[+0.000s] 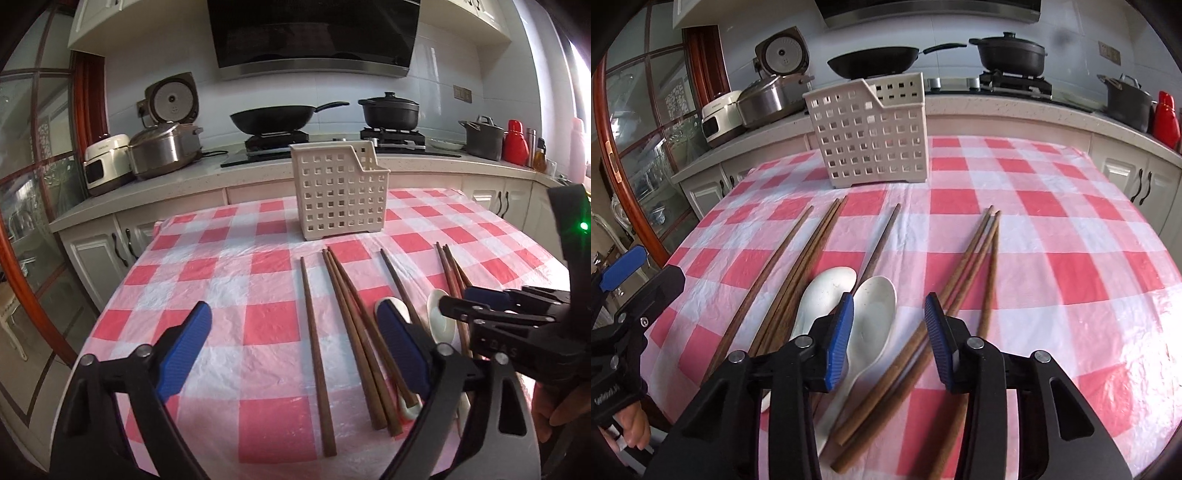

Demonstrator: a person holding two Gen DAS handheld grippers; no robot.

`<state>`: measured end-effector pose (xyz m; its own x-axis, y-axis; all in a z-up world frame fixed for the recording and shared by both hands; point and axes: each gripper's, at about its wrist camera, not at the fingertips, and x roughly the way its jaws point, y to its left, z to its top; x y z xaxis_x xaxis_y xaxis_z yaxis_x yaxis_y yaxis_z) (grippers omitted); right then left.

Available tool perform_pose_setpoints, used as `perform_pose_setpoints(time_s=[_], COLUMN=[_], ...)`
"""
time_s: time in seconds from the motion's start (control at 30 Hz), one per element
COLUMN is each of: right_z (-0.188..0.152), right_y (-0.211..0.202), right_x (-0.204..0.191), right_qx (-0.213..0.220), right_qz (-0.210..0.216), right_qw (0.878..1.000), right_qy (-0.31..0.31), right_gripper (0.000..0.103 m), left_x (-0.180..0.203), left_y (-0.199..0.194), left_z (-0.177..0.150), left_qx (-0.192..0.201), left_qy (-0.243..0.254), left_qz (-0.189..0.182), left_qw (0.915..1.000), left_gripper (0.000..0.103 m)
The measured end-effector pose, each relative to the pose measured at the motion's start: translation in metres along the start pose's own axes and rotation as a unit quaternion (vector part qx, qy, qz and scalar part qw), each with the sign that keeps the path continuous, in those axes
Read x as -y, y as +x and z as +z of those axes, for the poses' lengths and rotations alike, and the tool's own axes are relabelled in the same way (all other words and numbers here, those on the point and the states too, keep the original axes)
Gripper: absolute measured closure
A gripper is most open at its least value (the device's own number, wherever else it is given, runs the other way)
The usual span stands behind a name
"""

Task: Organize utensils
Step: 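Lower the left tool onto the white spoon while the right tool reaches for the wooden spoon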

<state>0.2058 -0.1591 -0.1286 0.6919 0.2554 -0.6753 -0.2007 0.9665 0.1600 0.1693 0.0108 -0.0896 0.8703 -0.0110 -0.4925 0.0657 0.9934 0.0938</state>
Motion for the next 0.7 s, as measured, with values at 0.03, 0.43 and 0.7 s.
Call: perform_pose_setpoints(time_s=[0.03,0.43,0.7], right_z=[0.001,0.007,0.004], right_y=[0.003,0.023,0.011], right_x=[-0.002,-0.004,0.003], right_qx=[-0.003,-0.041,-0.011], right_qz=[0.004,0.03,0.042], right_qw=[1.0,0.999,0.999], right_qy=[-0.001,-0.004,0.002], right_gripper=[0.066,0.085,0.094], left_x=[0.0,0.017,0.034], left_y=[0.004,0.035,0.038], left_z=[0.0,0.012,0.011], left_qx=[-0.005,-0.048,-0.061], left_qy=[-0.002,-0.014,0.009], left_qz=[-0.011,-0.115,-0.129], left_qw=[0.9999,0.9921,0.9897], left_gripper=[0.021,0.053,0.055])
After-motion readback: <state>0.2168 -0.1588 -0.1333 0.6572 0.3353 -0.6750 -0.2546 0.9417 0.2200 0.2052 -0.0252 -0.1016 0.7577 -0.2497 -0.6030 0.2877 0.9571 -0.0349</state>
